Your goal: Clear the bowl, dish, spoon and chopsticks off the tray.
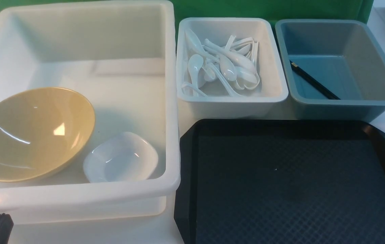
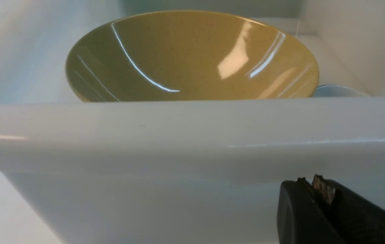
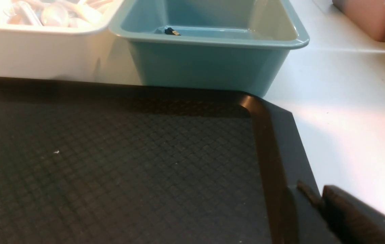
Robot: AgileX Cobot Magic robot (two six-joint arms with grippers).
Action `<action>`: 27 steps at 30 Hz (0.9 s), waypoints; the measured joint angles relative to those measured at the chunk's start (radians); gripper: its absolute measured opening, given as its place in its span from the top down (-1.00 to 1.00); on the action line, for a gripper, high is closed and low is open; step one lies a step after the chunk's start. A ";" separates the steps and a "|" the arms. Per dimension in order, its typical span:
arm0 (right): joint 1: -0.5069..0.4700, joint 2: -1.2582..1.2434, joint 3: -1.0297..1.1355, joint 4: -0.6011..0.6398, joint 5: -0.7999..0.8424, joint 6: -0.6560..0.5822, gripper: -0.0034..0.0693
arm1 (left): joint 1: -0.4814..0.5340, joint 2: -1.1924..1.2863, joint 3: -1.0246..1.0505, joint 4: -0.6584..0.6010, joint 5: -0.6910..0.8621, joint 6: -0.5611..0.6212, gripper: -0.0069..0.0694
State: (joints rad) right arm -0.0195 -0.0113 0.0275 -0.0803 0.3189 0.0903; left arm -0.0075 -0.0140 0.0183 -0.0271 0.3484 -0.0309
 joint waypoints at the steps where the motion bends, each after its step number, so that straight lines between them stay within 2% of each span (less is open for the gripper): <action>1: 0.000 0.000 0.000 0.000 0.000 0.000 0.55 | 0.000 0.000 0.000 -0.005 0.000 0.000 0.79; 27: 0.000 0.000 0.000 0.000 0.000 0.000 0.49 | 0.000 0.000 0.000 -0.013 -0.001 0.001 0.79</action>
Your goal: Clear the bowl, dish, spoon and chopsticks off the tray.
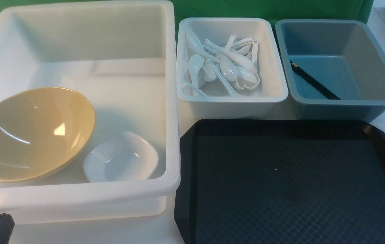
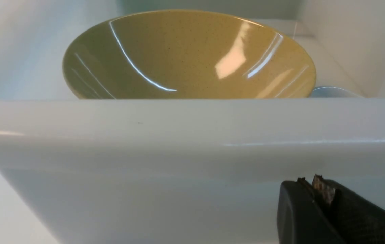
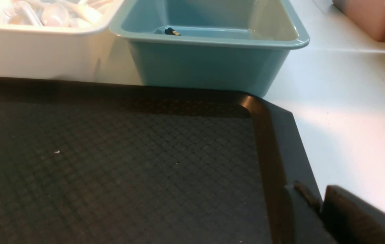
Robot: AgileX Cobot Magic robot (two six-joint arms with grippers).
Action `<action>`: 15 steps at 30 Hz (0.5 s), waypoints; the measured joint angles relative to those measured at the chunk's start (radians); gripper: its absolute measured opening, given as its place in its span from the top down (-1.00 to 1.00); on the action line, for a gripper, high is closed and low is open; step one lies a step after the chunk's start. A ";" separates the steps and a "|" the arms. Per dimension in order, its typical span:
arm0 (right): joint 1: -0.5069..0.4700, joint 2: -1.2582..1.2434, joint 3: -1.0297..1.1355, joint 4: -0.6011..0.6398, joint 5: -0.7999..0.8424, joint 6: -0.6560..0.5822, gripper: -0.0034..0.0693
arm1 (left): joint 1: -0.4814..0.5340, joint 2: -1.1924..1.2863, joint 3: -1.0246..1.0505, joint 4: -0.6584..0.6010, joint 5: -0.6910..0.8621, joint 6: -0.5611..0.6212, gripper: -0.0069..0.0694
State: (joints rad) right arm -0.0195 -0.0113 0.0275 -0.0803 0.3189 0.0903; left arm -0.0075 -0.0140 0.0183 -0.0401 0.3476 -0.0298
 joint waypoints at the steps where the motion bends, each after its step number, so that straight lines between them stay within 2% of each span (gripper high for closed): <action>1: 0.000 0.000 0.000 0.000 0.000 0.000 0.49 | 0.000 0.000 0.000 0.000 0.000 0.000 0.79; 15: 0.000 0.000 0.000 0.000 0.000 0.000 0.47 | 0.000 0.000 0.000 0.000 0.000 0.000 0.79</action>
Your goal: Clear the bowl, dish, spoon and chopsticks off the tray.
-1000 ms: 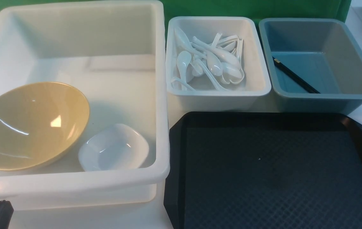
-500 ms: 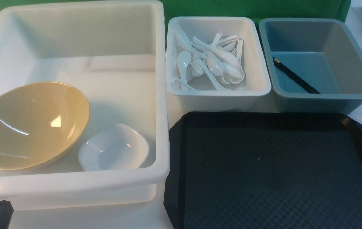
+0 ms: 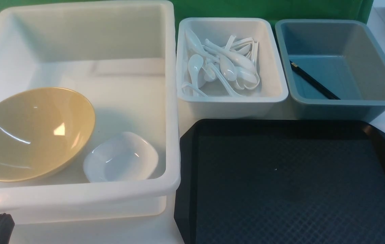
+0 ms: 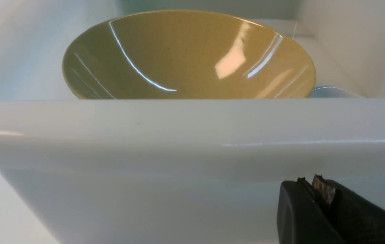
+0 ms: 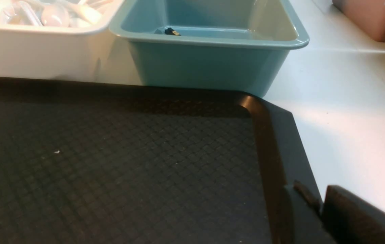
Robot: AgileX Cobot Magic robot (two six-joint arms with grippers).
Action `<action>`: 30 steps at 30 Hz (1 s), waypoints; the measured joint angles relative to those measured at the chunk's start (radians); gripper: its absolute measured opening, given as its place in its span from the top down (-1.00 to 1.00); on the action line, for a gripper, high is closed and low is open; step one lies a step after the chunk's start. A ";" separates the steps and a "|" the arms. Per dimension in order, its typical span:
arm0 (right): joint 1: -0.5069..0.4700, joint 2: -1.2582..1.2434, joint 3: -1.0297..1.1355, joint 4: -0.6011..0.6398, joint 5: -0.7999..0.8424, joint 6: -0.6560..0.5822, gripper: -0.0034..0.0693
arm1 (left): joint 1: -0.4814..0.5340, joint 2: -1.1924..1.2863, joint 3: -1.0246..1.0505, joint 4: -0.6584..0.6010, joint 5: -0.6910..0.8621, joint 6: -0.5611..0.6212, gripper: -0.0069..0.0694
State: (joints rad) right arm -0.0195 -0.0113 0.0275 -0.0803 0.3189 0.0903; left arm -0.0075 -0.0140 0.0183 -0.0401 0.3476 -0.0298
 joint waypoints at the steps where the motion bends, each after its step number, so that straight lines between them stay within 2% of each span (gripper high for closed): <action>1: 0.000 0.000 0.000 0.000 0.000 0.000 0.46 | 0.000 0.000 0.000 0.000 0.000 0.000 0.79; 30: 0.000 0.000 0.000 0.000 0.000 0.000 0.40 | 0.000 0.000 0.000 0.000 0.000 0.007 0.79</action>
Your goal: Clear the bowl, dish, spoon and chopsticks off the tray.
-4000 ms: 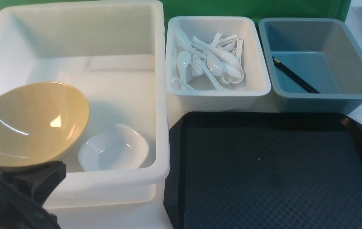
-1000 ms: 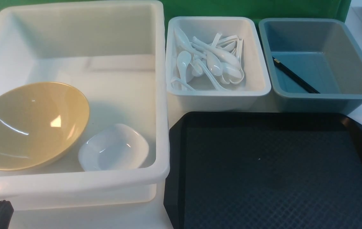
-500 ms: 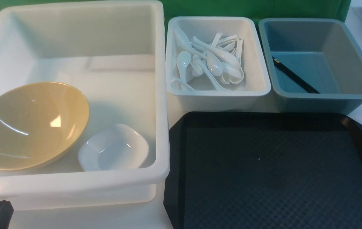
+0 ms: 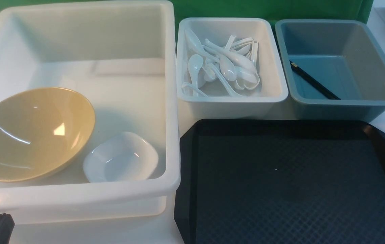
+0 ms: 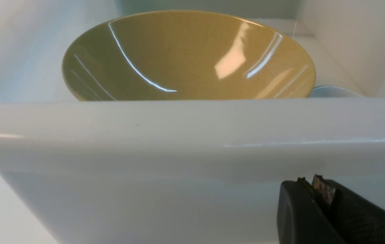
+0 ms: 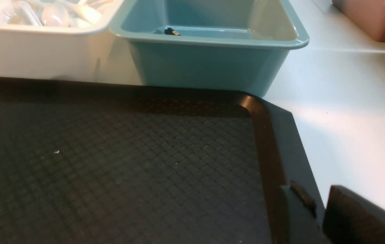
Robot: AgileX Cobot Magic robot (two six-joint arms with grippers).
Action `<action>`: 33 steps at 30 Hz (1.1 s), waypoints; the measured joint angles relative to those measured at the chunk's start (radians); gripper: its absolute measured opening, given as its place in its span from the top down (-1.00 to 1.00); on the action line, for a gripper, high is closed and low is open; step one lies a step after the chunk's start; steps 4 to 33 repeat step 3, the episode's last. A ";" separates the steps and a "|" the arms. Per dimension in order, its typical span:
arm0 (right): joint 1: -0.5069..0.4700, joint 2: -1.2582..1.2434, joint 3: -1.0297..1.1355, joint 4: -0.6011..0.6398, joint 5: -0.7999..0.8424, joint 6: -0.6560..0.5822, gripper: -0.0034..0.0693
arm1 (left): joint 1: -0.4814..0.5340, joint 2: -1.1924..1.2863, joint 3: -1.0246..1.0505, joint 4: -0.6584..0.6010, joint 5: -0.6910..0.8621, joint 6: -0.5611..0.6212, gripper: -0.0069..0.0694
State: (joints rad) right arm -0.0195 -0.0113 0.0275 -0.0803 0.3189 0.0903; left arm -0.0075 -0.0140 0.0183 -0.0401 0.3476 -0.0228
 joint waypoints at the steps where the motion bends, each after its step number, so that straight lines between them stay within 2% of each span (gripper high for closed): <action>1: 0.000 0.000 0.000 0.000 0.000 0.000 0.40 | 0.000 0.000 0.000 0.000 0.000 0.000 0.79; 33: 0.000 0.000 0.000 0.000 0.000 0.000 0.40 | 0.000 0.000 0.000 0.000 0.000 0.000 0.79</action>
